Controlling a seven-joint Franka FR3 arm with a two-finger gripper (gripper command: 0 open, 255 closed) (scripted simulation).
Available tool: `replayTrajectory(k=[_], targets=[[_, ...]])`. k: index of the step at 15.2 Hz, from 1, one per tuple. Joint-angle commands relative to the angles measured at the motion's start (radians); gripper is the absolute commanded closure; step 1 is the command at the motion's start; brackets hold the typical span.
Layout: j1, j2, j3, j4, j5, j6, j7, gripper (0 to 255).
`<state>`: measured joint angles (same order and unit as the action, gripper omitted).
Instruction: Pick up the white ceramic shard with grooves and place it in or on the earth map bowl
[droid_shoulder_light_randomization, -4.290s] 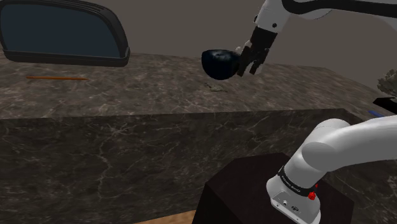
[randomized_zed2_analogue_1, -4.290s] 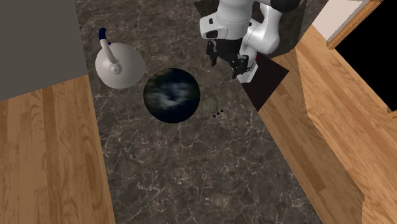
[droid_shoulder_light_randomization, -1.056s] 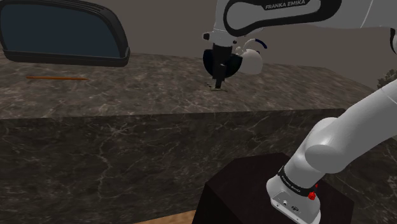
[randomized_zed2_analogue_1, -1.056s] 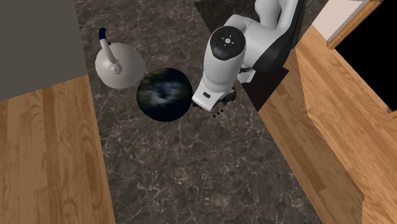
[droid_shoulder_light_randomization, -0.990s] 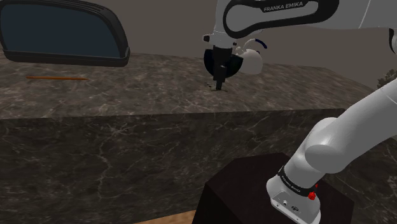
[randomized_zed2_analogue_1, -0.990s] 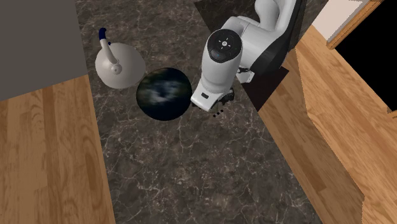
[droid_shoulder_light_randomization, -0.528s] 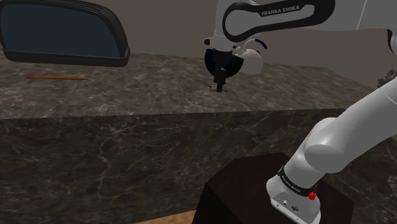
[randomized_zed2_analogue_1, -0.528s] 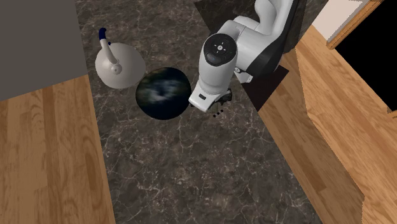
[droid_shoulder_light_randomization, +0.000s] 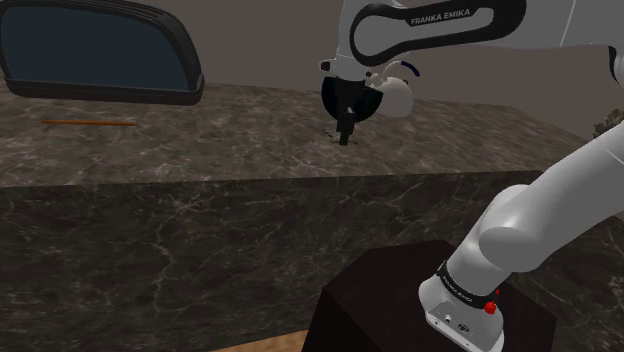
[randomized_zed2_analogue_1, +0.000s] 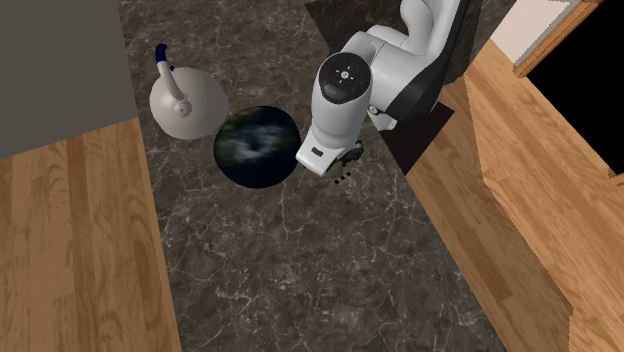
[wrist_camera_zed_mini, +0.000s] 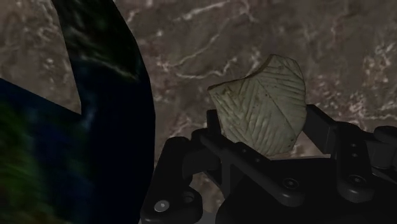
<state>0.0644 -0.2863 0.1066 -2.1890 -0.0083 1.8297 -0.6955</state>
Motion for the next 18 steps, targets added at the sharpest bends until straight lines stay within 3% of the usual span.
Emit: replayTrajectory(k=[1,17,18], targets=[[0.000,0.000,0.000,-0.001,0.000,-0.001,0.000,255],[-0.002,-0.003,-0.002,0.173,0.000,-0.177,-0.005,255],[-0.002,-0.003,-0.002,0.173,0.000,-0.177,-0.005,0]])
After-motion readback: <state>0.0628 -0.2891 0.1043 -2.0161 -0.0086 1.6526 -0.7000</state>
